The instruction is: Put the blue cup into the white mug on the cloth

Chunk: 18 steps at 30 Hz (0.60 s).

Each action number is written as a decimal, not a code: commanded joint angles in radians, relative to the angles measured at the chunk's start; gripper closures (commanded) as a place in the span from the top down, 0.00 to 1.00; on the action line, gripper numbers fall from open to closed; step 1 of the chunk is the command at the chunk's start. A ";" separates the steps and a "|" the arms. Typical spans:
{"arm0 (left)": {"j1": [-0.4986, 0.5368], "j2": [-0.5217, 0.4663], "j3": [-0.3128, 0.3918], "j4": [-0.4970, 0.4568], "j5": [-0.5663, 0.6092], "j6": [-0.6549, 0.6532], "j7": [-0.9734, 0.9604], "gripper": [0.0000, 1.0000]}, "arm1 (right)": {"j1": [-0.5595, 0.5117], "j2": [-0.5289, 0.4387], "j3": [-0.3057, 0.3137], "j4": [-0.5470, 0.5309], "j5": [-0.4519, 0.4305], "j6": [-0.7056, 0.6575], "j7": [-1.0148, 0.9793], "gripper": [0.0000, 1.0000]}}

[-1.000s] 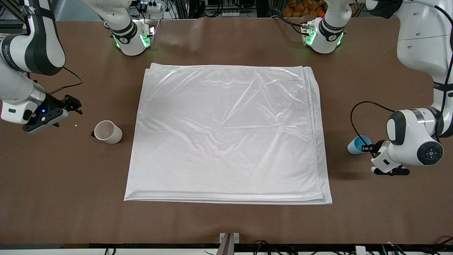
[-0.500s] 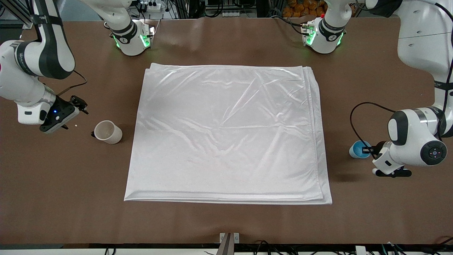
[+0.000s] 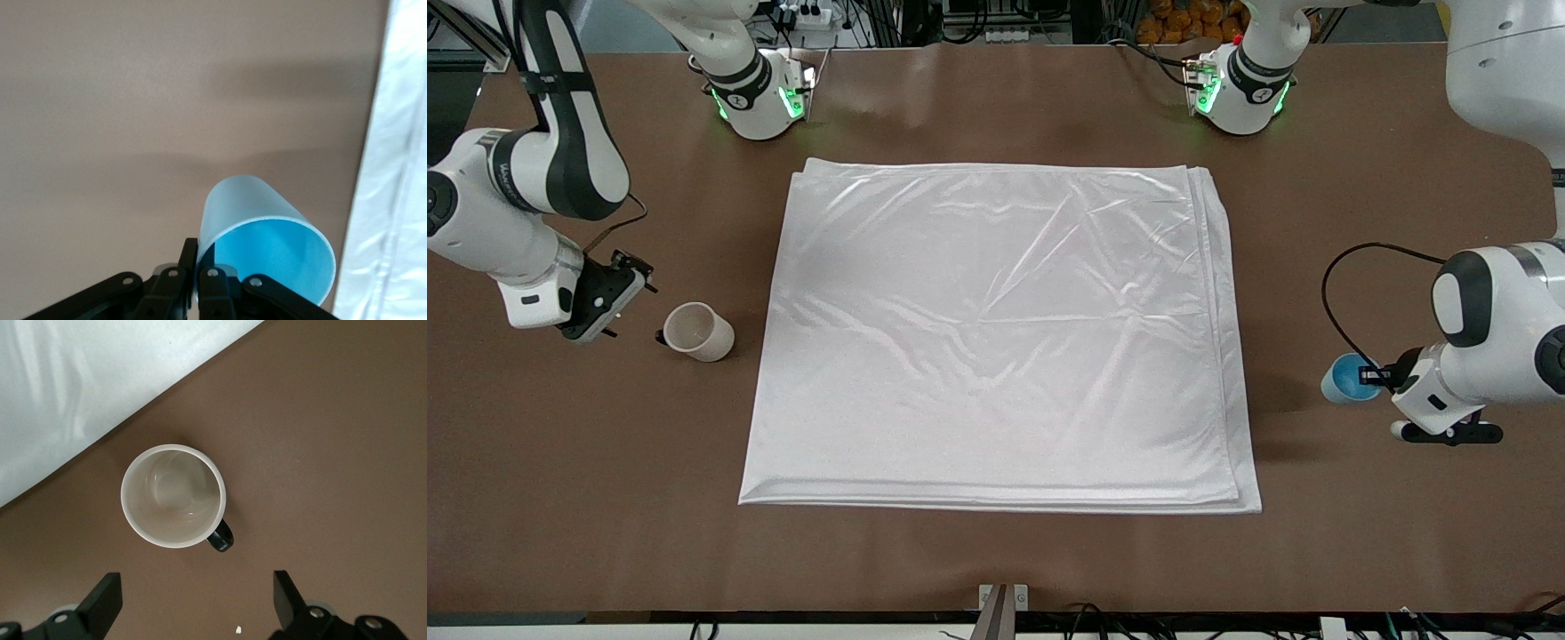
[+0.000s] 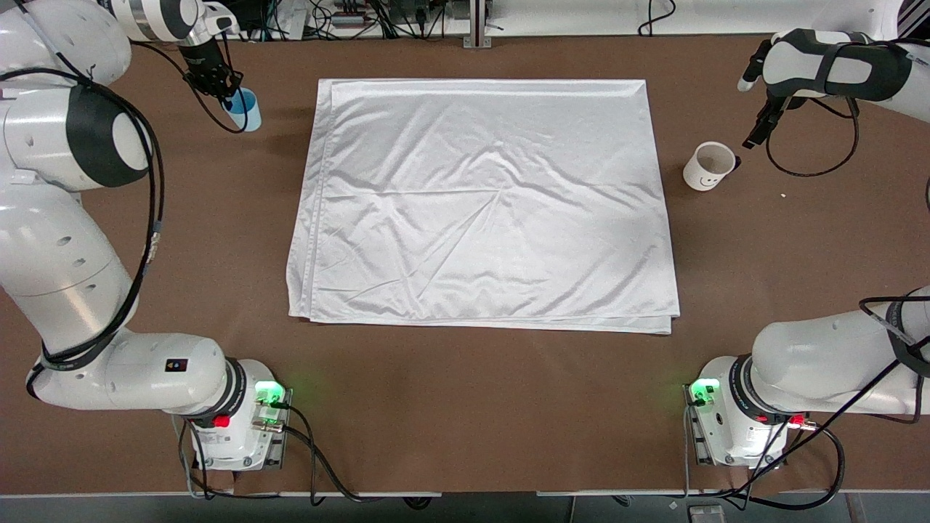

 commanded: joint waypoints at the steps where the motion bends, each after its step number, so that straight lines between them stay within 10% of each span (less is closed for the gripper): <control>1: -0.001 -0.050 -0.004 -0.013 -0.079 -0.015 -0.003 0.00 | -0.044 0.038 0.008 -0.006 -0.016 0.049 -0.127 1.00; 18: -0.007 -0.141 -0.110 0.020 -0.102 -0.085 -0.223 0.00 | -0.044 0.106 0.009 -0.003 -0.069 0.134 -0.333 1.00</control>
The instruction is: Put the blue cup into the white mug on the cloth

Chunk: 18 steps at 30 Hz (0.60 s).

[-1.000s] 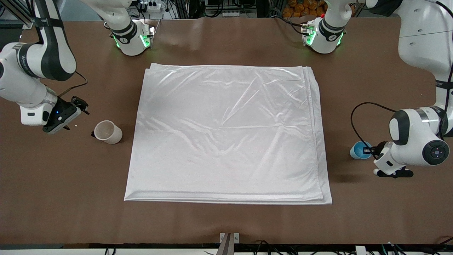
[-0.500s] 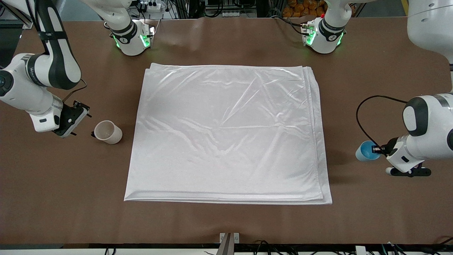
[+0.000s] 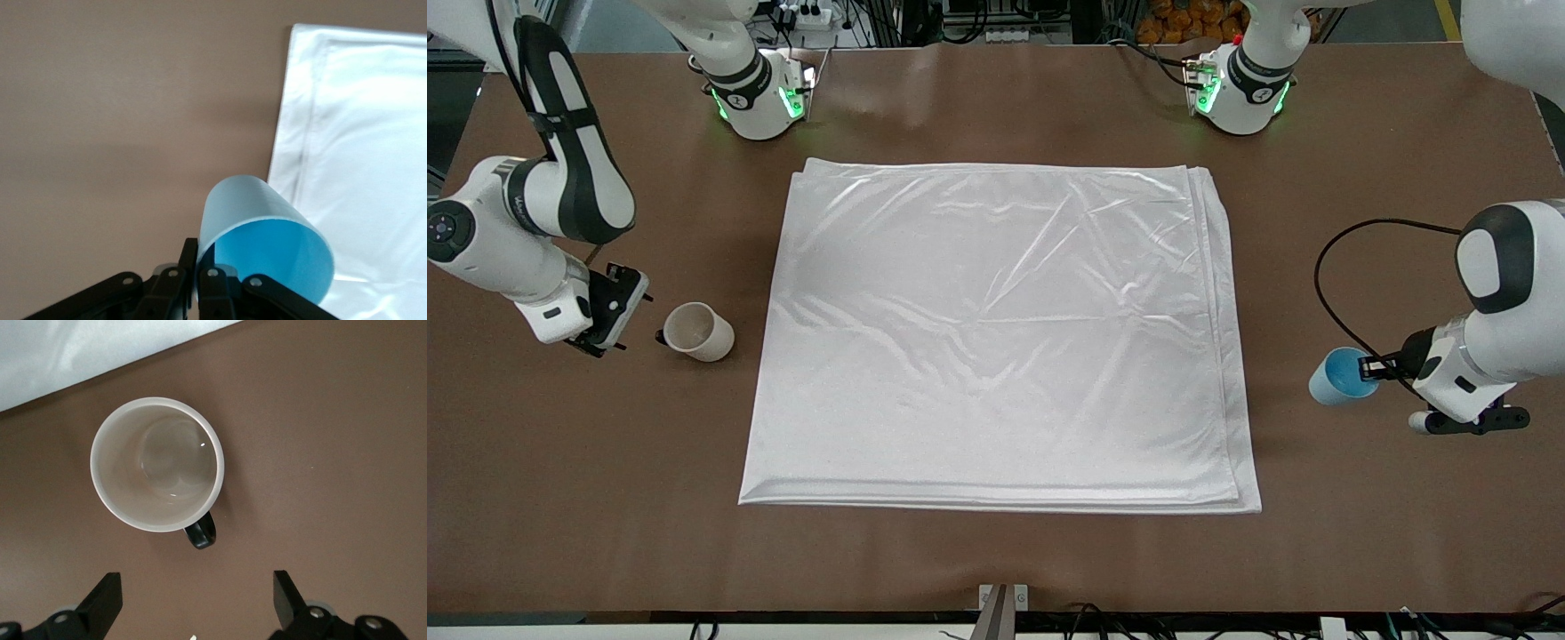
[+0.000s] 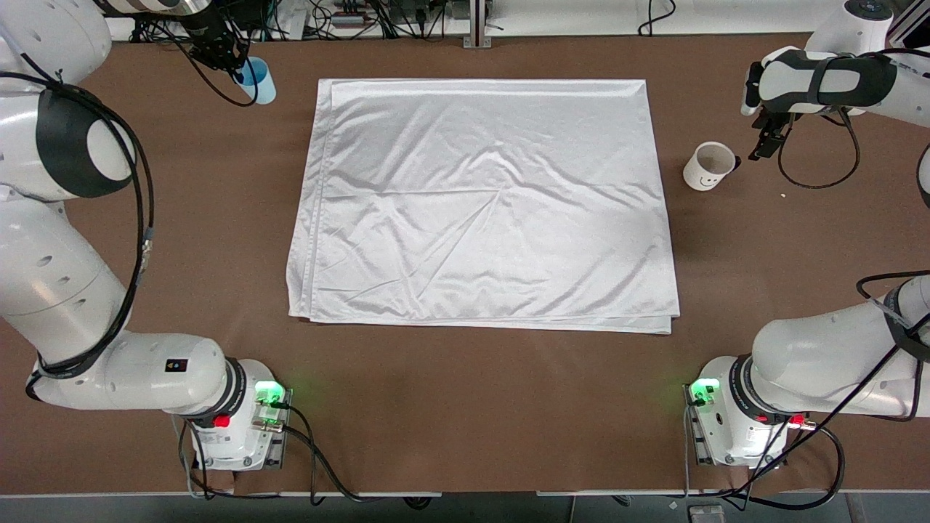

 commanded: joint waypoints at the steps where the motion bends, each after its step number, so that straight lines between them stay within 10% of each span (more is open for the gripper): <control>1: -0.004 -0.023 -0.054 0.015 -0.017 -0.026 -0.103 0.00 | -0.004 0.016 0.009 -0.001 -0.027 0.042 -0.080 1.00; 18: -0.002 -0.029 -0.196 0.021 -0.020 -0.026 -0.367 0.00 | -0.003 0.087 0.011 0.000 -0.025 0.132 -0.286 1.00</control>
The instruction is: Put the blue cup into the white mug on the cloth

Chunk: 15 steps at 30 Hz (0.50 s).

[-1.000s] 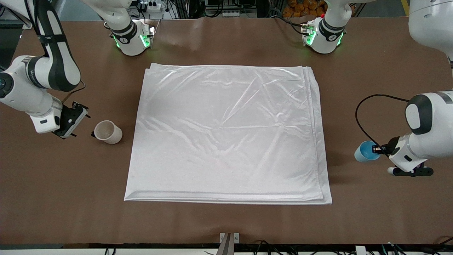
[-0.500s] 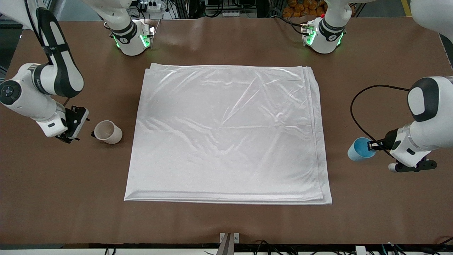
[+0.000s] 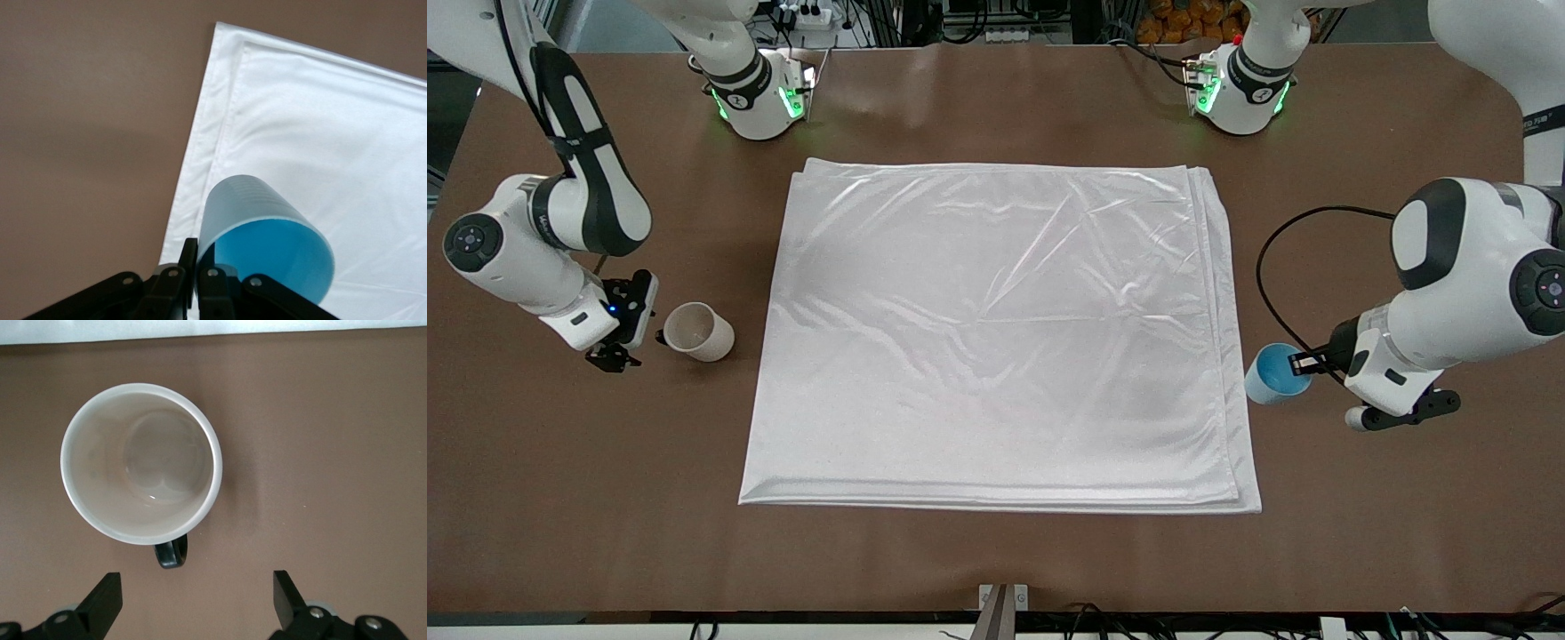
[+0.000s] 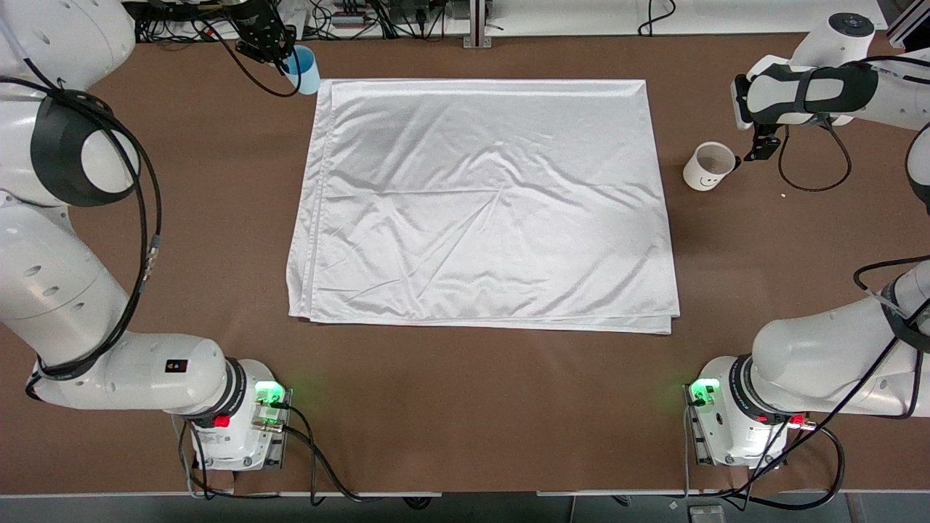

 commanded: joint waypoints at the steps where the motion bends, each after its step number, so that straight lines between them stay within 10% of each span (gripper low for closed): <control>1: 0.006 -0.010 -0.035 0.007 -0.020 -0.017 -0.069 0.00 | -0.007 0.022 0.005 0.000 -0.013 0.014 -0.048 1.00; 15: 0.005 -0.010 -0.128 0.007 -0.018 -0.017 -0.247 0.00 | -0.017 0.074 0.005 -0.008 -0.011 0.068 -0.143 1.00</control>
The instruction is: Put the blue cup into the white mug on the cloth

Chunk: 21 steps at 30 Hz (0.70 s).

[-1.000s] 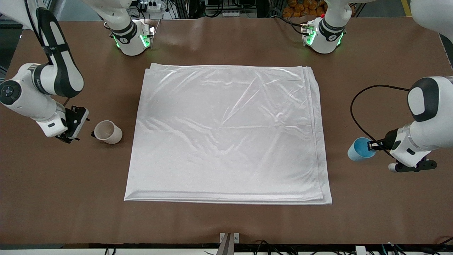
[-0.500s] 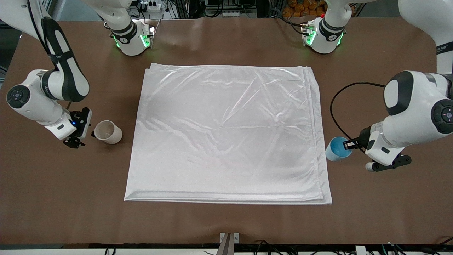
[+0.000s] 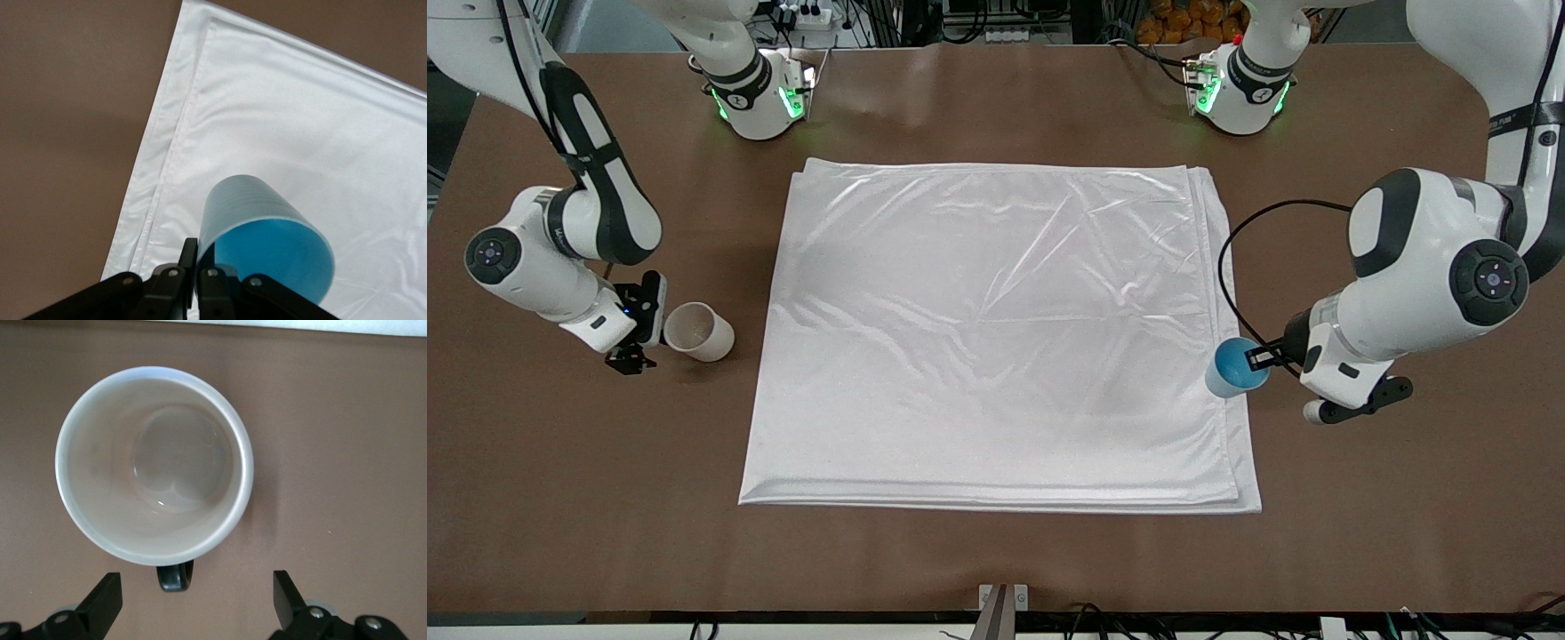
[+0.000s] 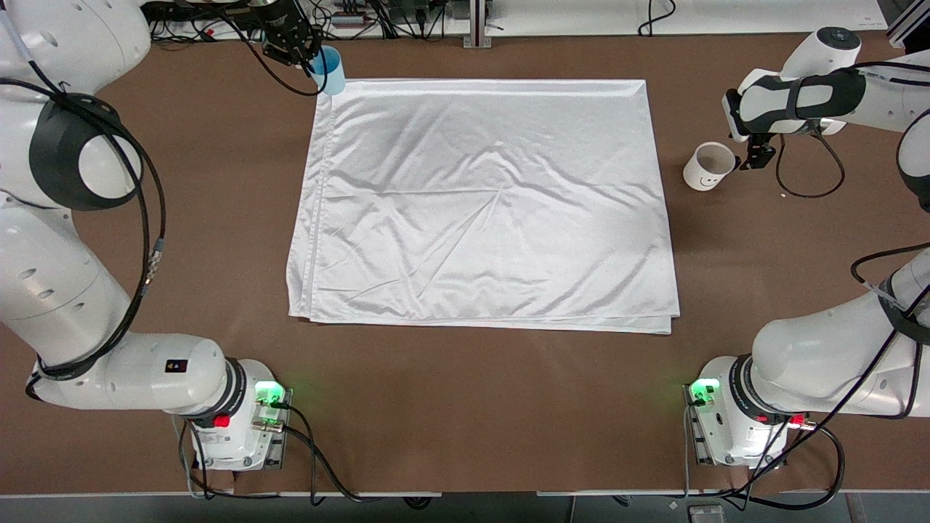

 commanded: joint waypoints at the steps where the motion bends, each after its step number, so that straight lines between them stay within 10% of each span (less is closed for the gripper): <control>1: 0.005 -0.010 -0.042 0.007 -0.018 -0.017 -0.083 0.00 | -0.019 0.013 0.005 -0.017 -0.011 0.039 -0.033 1.00; 21: 0.005 -0.010 -0.116 0.007 -0.020 -0.019 -0.203 0.00 | -0.037 0.026 0.008 -0.071 -0.011 0.131 -0.048 1.00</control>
